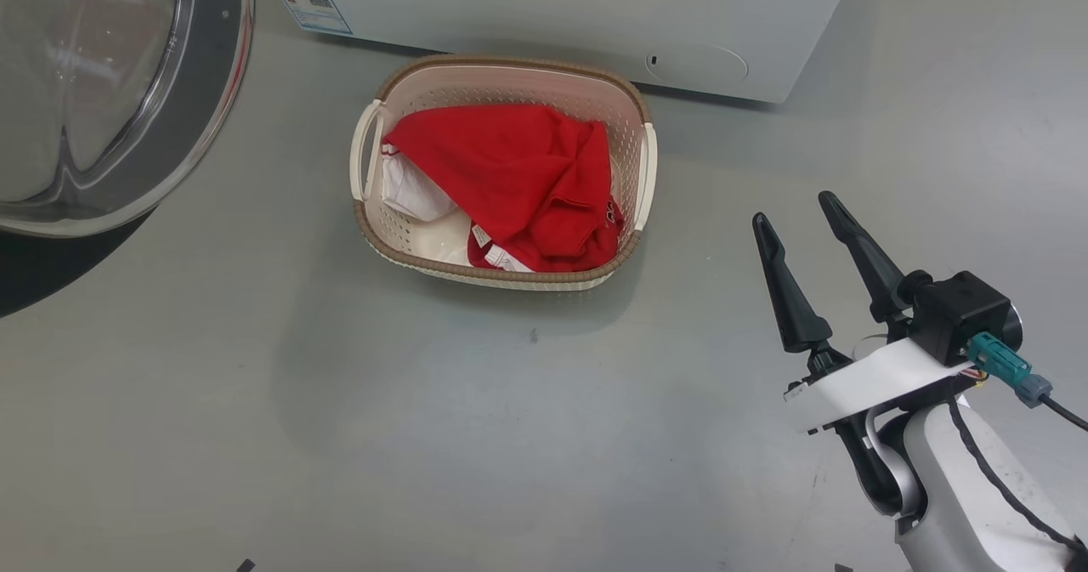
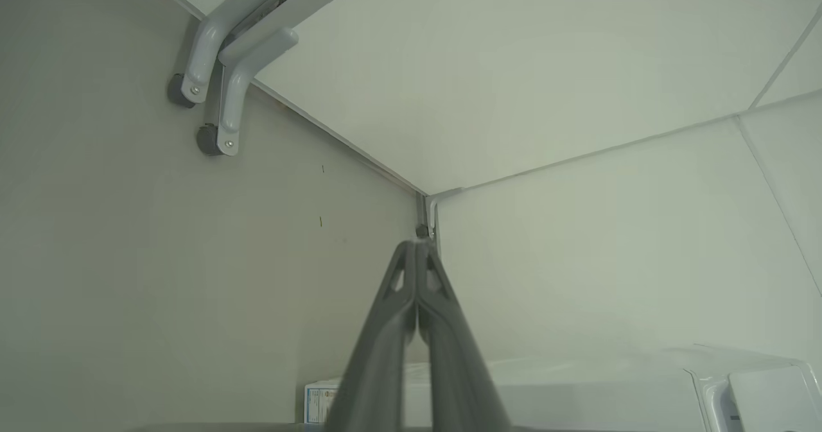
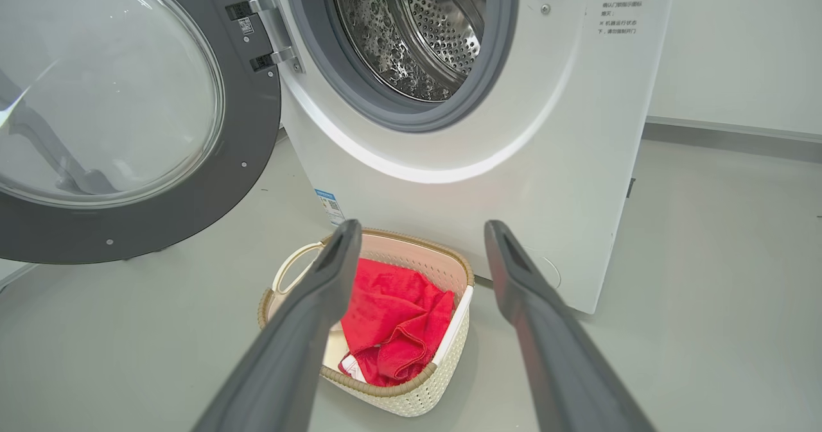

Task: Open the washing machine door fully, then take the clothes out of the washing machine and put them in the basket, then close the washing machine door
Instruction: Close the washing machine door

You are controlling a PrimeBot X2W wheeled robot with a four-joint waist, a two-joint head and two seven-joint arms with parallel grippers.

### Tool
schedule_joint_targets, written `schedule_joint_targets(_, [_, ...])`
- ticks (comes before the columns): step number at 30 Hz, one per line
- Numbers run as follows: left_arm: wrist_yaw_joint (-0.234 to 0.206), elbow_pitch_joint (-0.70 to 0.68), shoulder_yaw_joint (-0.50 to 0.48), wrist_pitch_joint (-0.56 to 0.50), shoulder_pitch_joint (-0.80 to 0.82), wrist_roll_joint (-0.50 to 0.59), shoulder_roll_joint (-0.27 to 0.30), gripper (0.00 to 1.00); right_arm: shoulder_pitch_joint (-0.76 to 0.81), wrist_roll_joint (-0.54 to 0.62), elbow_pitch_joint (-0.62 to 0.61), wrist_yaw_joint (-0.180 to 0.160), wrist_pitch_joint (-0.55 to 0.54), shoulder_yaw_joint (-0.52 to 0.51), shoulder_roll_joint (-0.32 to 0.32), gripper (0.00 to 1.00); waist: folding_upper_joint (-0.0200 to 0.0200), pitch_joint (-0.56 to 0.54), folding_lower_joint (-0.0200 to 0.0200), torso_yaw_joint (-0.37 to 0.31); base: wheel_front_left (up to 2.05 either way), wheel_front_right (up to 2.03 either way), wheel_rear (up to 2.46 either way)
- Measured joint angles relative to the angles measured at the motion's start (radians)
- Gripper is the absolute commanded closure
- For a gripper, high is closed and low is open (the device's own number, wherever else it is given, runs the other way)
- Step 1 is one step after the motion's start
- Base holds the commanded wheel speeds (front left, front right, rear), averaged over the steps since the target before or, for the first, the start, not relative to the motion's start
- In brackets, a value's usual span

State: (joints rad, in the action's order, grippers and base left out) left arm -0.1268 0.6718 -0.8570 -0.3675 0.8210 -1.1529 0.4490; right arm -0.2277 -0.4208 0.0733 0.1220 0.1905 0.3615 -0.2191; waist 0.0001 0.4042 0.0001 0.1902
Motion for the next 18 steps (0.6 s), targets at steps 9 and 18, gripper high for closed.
schedule_joint_targets(9, [0.000,0.155,-0.037,-0.093,0.052,-0.025,-0.012,1.00,0.000,0.000,0.004,0.000,0.003,0.001,0.000,0.00,-0.0001,-0.006,0.0000,-0.003,0.00,0.00,0.00])
schedule_joint_targets(18, [0.000,0.216,-0.022,-0.151,0.087,-0.007,0.017,1.00,0.000,0.000,0.012,0.000,0.013,0.002,0.000,0.00,0.0000,-0.009,0.0000,-0.001,0.00,0.00,0.00])
